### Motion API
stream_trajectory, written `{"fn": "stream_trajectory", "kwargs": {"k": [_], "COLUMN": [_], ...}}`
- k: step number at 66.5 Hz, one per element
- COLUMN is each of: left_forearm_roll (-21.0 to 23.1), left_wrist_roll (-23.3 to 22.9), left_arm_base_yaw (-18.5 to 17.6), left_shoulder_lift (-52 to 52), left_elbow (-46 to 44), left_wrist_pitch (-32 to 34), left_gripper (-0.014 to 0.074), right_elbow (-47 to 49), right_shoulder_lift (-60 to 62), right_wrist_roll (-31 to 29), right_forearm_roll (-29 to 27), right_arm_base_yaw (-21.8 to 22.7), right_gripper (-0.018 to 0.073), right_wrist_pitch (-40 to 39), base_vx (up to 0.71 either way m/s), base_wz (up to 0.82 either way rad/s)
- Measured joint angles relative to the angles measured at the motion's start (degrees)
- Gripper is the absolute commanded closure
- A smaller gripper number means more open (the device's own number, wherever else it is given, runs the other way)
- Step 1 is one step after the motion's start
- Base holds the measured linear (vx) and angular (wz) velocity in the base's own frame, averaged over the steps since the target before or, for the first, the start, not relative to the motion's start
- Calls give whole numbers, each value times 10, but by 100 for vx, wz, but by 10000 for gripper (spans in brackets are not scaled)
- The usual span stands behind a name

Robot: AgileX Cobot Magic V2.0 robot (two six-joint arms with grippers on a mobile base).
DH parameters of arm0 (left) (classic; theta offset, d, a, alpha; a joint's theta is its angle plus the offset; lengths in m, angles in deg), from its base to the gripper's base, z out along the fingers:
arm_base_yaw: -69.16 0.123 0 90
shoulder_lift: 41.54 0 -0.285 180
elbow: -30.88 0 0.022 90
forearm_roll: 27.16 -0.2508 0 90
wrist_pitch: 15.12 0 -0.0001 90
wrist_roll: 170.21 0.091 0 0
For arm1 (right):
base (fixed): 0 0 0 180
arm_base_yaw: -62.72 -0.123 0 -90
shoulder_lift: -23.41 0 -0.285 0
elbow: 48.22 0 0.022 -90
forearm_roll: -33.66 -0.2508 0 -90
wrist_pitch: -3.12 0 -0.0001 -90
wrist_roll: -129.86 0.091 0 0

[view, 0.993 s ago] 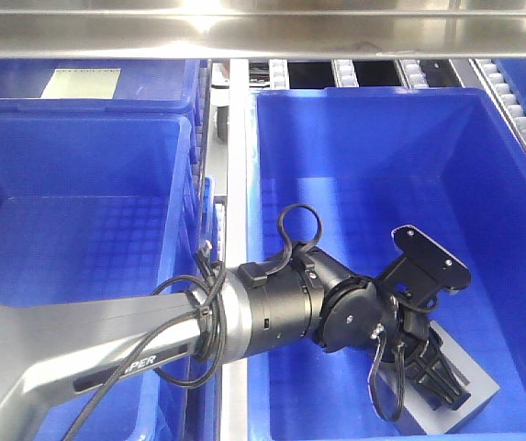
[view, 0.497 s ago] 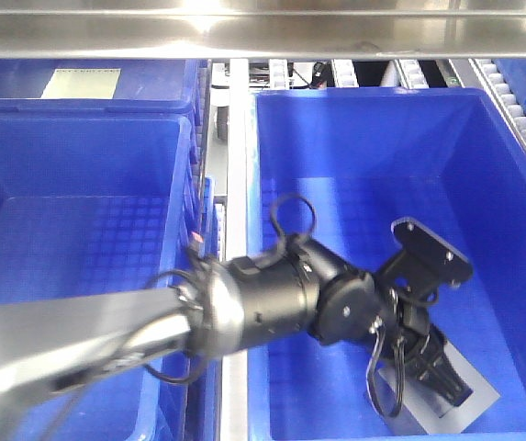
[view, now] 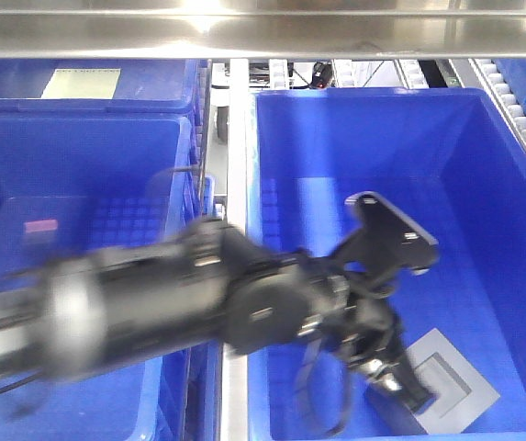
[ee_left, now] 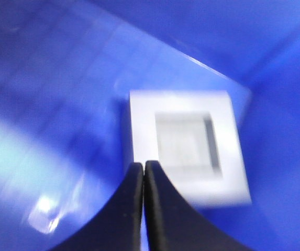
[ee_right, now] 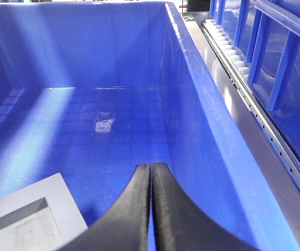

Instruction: Sort gray base to blue bin

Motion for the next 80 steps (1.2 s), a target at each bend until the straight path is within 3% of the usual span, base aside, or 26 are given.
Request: {"fn": "stream_trajectory", "kwargs": {"k": [39, 62, 80], "left_forearm_roll": [-9, -10, -10], "left_wrist_roll": [0, -36, -38], "left_arm_base_yaw": [0, 0, 0], "left_shoulder_lift": [417, 731, 869], "left_elbow": [331, 470, 491], "left_wrist_pitch": [64, -6, -45], "left_gripper": [605, 605, 604], "right_elbow": [0, 0, 0], "right_shoulder_lift": [0, 0, 0], "right_wrist_roll": [0, 0, 0], "right_forearm_roll": [0, 0, 0], "right_arm_base_yaw": [0, 0, 0], "right_gripper": [564, 564, 564], "right_wrist_pitch": [1, 1, 1], "base_vx": [0, 0, 0], "base_wz": [0, 0, 0]}}
